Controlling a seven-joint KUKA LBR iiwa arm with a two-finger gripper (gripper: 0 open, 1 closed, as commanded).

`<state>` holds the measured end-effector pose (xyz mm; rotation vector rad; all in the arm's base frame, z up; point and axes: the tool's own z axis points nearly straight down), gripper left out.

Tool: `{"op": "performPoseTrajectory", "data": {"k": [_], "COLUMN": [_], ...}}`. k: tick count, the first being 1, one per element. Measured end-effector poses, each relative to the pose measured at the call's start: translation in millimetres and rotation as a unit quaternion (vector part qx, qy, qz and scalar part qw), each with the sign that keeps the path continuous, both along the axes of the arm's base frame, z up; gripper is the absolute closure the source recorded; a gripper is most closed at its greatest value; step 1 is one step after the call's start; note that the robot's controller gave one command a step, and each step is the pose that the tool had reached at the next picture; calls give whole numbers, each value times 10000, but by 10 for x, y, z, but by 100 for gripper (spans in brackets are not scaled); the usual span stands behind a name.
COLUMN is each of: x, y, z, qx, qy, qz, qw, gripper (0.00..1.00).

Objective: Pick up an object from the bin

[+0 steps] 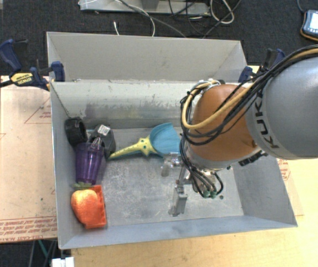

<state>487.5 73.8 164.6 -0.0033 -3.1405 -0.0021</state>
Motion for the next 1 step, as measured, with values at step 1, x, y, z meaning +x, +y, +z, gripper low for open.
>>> {"op": "performPoseTrajectory", "data": {"k": [1], "x": [0], "y": [0], "z": [0], "qx": [0], "qy": [0], "qz": [0], "qw": [10000], "gripper": [0]}}
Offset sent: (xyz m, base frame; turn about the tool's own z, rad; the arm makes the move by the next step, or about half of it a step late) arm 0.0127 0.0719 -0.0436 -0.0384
